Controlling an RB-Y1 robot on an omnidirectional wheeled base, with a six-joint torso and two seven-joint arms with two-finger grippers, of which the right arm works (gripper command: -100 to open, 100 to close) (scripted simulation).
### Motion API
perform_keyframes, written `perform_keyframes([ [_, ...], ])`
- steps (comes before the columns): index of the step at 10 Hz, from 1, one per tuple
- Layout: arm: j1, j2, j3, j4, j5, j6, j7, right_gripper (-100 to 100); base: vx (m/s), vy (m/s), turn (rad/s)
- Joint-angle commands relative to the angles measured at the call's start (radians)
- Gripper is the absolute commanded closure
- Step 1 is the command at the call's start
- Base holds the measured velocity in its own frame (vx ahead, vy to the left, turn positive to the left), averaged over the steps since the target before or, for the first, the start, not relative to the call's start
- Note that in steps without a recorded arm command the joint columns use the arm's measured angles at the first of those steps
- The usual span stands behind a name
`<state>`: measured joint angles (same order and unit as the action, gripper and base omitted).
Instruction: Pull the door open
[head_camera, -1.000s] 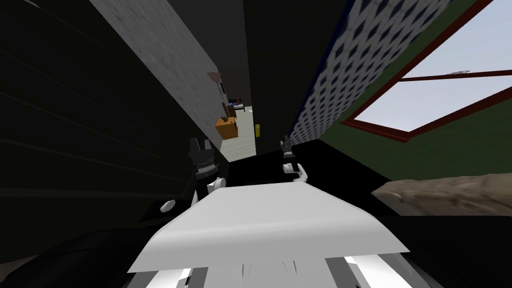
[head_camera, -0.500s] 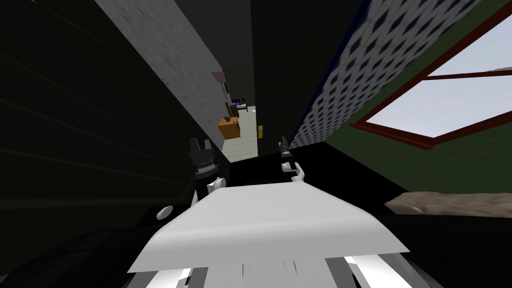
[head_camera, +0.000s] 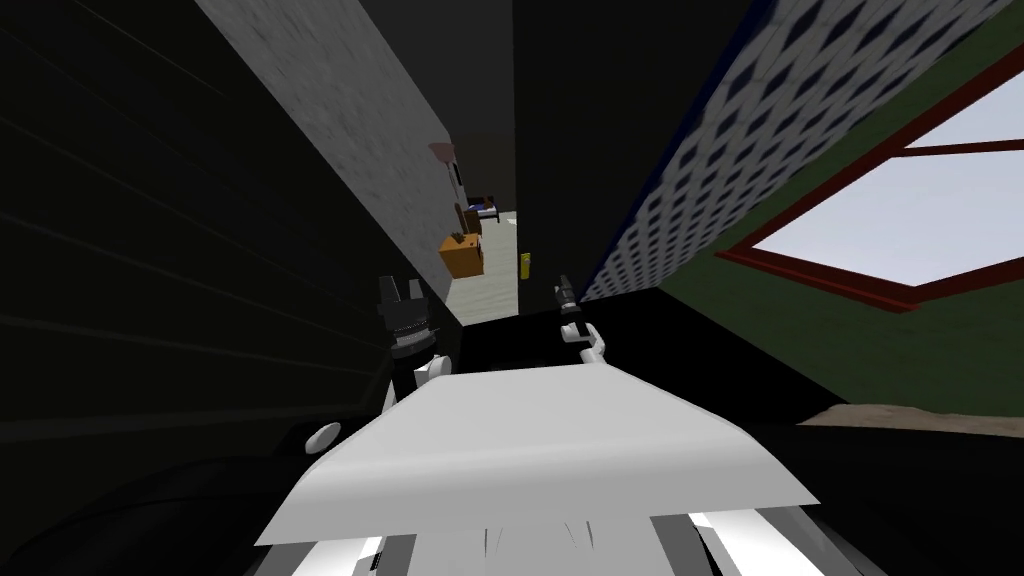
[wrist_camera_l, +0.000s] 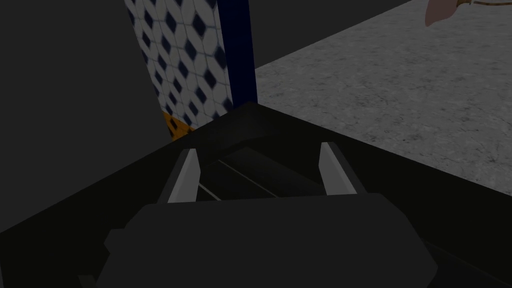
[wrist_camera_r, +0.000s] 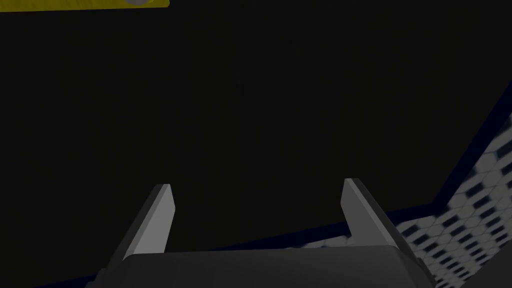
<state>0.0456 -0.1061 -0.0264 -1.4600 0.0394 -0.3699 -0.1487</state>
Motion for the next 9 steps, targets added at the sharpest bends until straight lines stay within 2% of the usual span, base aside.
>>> perform_keyframes([
  [1,-0.017,0.001,0.002,0.034,0.002,0.006,0.000,-100,0.101,0.013,0.081],
  [2,-0.039,0.001,0.003,0.076,0.003,0.013,0.000,-100,0.146,0.014,0.111],
  [9,-0.110,0.000,0.007,0.205,0.007,0.035,-0.001,-100,0.103,0.003,0.068],
])
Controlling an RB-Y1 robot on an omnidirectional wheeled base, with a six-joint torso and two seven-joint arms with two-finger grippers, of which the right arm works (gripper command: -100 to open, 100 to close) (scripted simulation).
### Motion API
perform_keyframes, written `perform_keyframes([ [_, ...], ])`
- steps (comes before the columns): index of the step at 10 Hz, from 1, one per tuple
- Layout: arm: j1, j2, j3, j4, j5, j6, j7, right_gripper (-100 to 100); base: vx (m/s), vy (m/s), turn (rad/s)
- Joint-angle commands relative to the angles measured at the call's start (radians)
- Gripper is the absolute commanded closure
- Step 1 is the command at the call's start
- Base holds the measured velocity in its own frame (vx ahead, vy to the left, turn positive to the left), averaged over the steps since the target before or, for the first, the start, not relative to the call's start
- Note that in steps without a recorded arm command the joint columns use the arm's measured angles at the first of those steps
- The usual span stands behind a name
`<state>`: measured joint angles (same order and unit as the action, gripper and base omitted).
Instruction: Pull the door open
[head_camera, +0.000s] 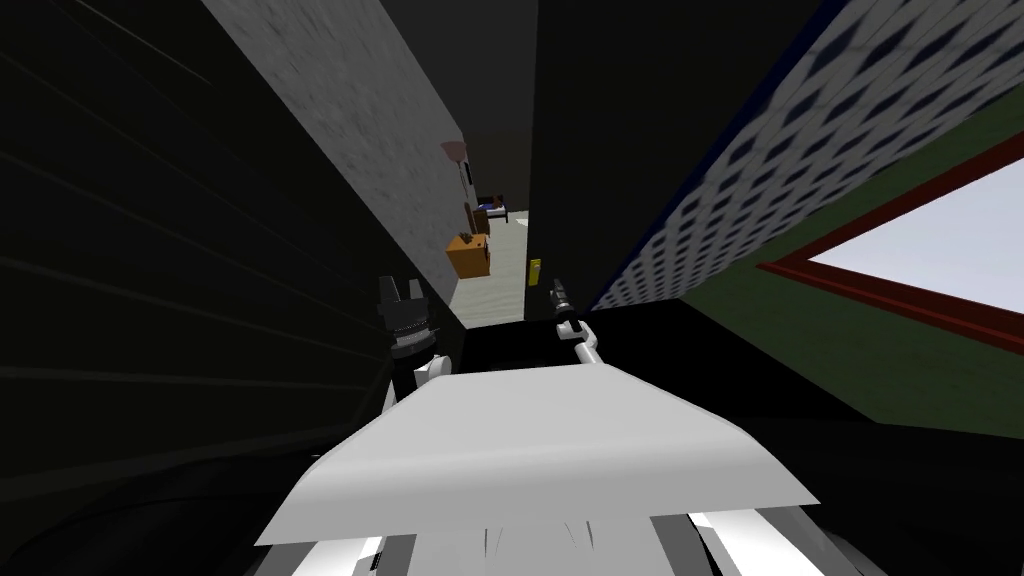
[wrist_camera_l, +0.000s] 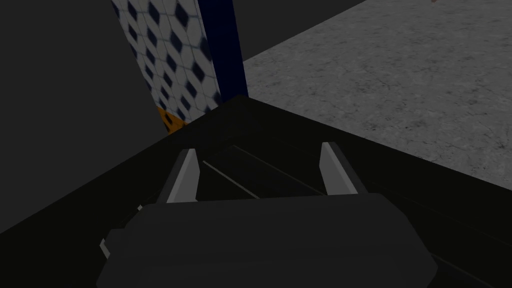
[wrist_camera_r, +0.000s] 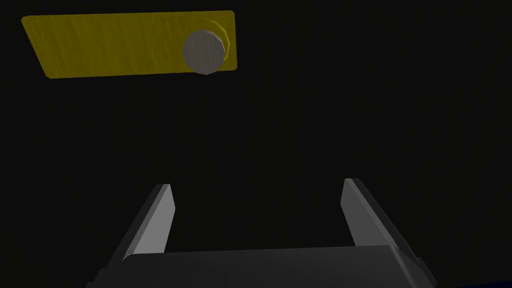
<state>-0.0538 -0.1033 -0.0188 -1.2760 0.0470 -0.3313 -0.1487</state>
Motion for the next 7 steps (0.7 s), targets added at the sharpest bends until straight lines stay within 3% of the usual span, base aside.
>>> perform_keyframes([
  [1,-0.018,-0.002,-0.001,0.036,0.000,-0.001,-0.001,-100,0.082,-0.008,0.050],
  [5,-0.066,-0.001,0.002,0.124,0.003,0.014,-0.002,-100,0.117,-0.007,0.075],
  [6,-0.062,-0.001,0.001,0.119,0.002,0.008,-0.002,-100,0.055,-0.006,0.014],
  [7,-0.065,-0.033,-0.016,0.144,-0.010,-0.006,-0.020,-100,0.146,0.064,0.198],
])
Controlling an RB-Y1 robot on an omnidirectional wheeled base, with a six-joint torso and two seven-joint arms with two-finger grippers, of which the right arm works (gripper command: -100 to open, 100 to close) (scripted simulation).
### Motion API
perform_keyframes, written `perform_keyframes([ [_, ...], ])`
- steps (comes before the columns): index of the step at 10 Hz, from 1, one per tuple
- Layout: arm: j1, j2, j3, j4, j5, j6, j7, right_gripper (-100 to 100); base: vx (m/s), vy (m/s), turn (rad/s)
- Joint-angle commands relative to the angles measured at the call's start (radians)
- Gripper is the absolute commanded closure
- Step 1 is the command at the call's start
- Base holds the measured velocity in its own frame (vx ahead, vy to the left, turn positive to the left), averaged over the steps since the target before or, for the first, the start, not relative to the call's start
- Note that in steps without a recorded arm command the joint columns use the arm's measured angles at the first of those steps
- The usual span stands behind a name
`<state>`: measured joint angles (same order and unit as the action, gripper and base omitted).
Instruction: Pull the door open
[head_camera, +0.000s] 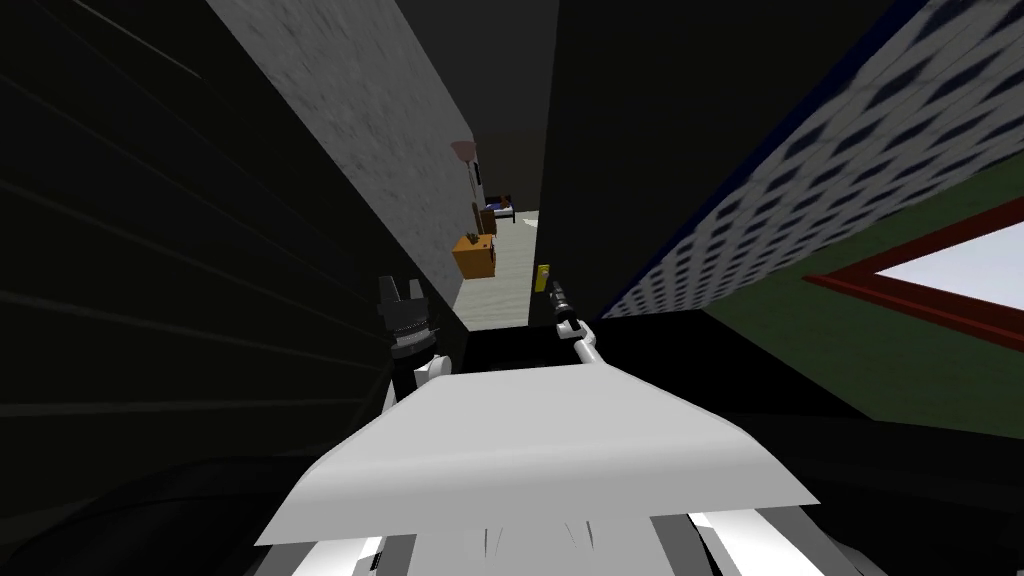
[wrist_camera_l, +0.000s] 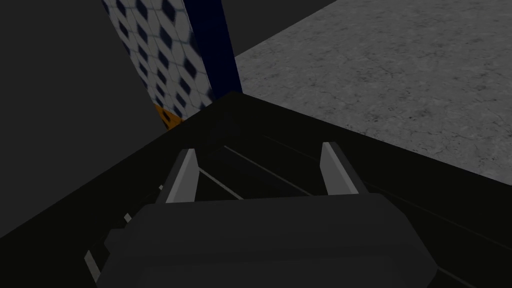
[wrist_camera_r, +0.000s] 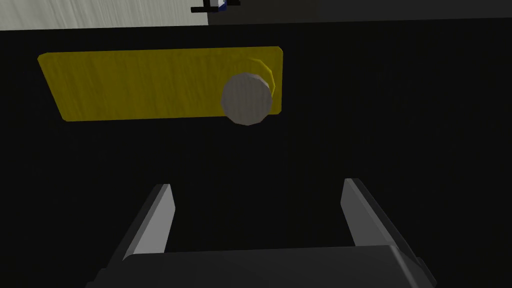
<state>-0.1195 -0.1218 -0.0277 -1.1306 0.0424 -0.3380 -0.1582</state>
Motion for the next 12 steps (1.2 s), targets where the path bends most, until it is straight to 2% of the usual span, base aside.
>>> perform_keyframes([
  [1,0.001,-0.024,-0.012,0.004,-0.009,-0.003,-0.016,-100,0.196,0.060,0.124],
  [2,0.000,-0.046,-0.023,0.019,-0.018,-0.011,-0.028,-100,0.183,0.059,0.130],
  [3,0.000,-0.057,-0.029,0.026,-0.022,-0.016,-0.035,-100,0.156,0.072,0.122],
  [4,-0.001,-0.092,-0.046,0.049,-0.035,-0.030,-0.054,-100,0.173,0.089,0.186],
  [5,-0.001,-0.103,-0.052,0.056,-0.040,-0.034,-0.060,-100,0.194,0.072,0.147],
  [7,-0.001,-0.139,-0.070,0.079,-0.053,-0.049,-0.080,-100,0.191,0.047,0.149],
  [8,-0.013,-0.126,-0.066,0.101,-0.049,-0.060,-0.070,-100,0.075,0.011,0.018],
  [9,-0.013,-0.126,-0.066,0.101,-0.049,-0.060,-0.070,100,-0.006,-0.002,-0.017],
  [12,-0.013,-0.126,-0.066,0.101,-0.049,-0.060,-0.070,100,-0.022,-0.004,0.004],
])
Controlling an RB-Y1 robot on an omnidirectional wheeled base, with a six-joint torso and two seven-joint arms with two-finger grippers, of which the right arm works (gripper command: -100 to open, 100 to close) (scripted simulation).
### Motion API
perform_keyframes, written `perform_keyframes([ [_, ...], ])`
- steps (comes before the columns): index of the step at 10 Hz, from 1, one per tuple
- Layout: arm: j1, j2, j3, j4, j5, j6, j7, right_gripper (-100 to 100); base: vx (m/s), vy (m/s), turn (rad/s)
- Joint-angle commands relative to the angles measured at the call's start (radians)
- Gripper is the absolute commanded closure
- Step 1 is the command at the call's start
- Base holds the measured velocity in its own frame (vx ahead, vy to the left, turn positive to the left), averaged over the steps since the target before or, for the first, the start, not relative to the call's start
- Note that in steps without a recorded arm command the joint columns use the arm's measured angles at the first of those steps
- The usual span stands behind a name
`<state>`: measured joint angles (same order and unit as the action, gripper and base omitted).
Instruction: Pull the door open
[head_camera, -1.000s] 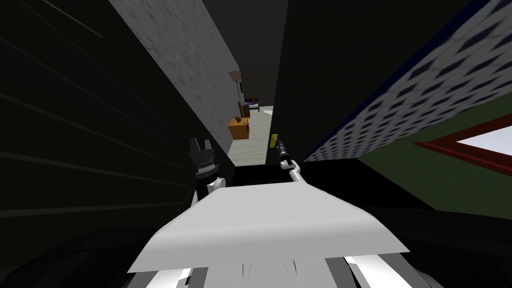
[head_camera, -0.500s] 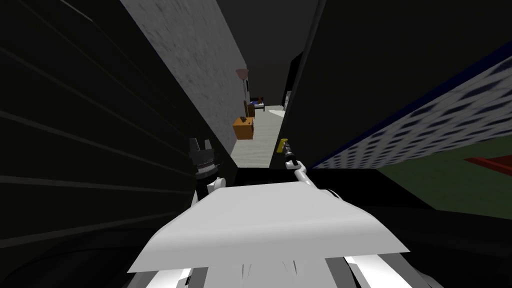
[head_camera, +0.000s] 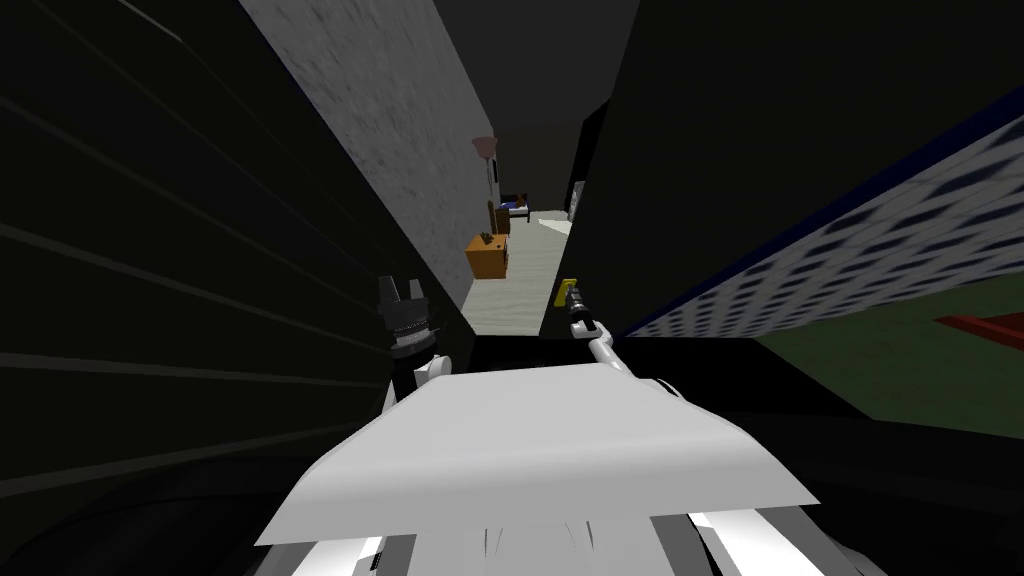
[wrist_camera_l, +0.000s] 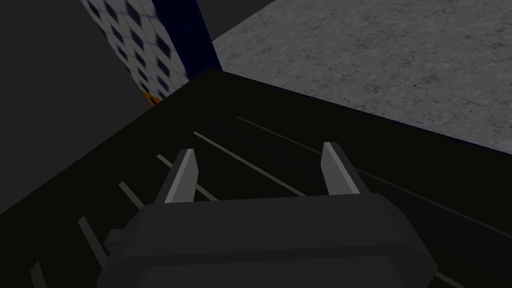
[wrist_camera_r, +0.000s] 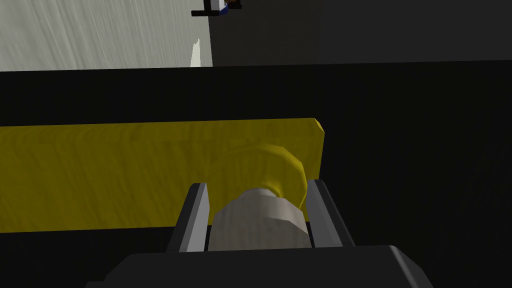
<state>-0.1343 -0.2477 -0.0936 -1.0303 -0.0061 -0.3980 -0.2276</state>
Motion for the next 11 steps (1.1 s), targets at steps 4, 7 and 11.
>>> perform_keyframes([
  [4,0.004,-0.016,0.019,-0.002,0.001,-0.001,-0.021,100,-0.069,-0.021,0.053],
  [7,0.007,-0.043,0.049,-0.007,0.003,-0.004,-0.054,100,-0.192,-0.119,0.133],
  [11,0.011,-0.082,0.092,-0.015,0.006,-0.009,-0.102,100,-0.209,-0.084,0.123],
])
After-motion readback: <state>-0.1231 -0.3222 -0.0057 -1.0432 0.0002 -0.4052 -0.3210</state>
